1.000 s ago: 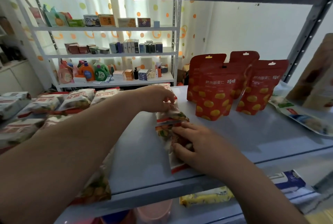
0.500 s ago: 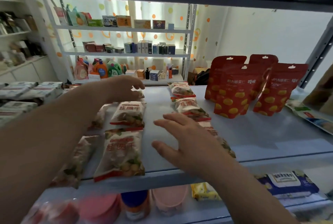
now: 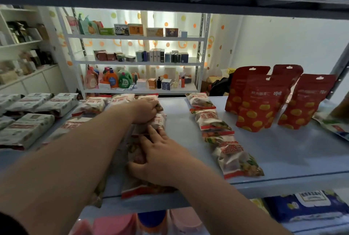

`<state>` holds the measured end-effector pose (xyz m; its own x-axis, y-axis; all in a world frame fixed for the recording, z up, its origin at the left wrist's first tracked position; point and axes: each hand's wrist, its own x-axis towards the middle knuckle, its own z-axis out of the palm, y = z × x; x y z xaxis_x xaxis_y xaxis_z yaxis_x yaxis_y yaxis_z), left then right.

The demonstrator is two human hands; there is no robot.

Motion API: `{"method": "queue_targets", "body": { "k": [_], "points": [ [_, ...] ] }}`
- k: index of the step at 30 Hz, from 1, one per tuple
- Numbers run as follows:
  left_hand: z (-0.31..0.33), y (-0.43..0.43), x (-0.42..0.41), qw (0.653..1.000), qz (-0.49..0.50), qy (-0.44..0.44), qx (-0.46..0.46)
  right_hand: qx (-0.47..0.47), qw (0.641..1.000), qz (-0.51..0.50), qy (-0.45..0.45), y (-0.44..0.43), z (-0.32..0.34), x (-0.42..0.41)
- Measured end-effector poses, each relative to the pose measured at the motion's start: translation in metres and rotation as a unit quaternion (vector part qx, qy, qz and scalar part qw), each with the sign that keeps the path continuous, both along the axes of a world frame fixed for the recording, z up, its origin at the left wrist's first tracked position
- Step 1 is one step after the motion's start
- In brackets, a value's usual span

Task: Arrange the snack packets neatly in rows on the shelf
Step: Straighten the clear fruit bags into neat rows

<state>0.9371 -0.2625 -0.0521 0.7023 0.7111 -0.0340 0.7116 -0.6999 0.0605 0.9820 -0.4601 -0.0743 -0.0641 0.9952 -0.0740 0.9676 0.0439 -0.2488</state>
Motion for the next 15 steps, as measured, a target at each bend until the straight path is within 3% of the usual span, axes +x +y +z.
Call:
{"method": "queue_targets", "body": {
  "k": [15],
  "points": [
    [-0.008,-0.006,0.063,0.998,-0.055,-0.017,-0.007,-0.009,0.999,-0.044,-0.016,-0.015,0.006,0.049]
  ]
}}
